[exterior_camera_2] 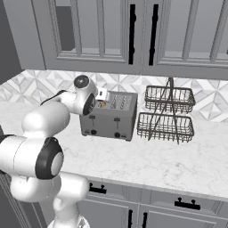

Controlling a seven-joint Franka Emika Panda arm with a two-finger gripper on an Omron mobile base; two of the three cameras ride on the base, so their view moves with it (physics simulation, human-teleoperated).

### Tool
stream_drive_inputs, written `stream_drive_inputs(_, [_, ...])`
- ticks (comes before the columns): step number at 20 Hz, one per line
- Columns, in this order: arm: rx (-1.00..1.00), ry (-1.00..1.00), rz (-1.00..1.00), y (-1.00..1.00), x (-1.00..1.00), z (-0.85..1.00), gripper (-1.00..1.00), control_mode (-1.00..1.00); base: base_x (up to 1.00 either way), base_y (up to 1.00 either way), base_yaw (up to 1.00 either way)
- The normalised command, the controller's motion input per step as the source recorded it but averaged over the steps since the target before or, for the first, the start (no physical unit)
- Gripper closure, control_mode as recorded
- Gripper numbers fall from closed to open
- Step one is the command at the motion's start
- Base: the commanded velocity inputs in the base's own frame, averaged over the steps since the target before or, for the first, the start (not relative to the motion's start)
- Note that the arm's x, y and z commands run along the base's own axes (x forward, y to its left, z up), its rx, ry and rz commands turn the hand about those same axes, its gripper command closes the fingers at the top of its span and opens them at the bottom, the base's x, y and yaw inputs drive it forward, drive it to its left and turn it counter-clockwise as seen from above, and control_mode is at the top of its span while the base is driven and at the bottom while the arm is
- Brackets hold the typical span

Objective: Start the toaster. Once the lever pops up, take the bread to the plate on the dining counter.

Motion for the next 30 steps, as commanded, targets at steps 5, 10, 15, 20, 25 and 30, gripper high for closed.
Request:
stream_drive_inputs(5, [0.00, 0.00, 0.00, 0.00, 0.29, -0.07, -1.00, -1.00, 0.00, 0.00, 0.00])
stream_drive_inputs(10, [0.00, 0.00, 0.00, 0.00, 0.22, -0.20, -1.00, -1.00, 0.00, 0.00, 0.00])
stream_drive_inputs(15, [0.00, 0.00, 0.00, 0.00, 0.20, -0.22, -1.00, -1.00, 0.00, 0.00, 0.00])
stream_drive_inputs(20, [0.00, 0.00, 0.00, 0.00, 0.17, -0.13, -1.00, -1.00, 0.00, 0.00, 0.00])
stream_drive_inputs(25, [0.00, -0.01, 0.00, 0.00, 0.10, -0.08, -1.00, -1.00, 0.00, 0.00, 0.00])
stream_drive_inputs(30, [0.00, -0.04, 0.00, 0.00, 0.06, -0.07, -1.00, -1.00, 0.00, 0.00, 0.00])
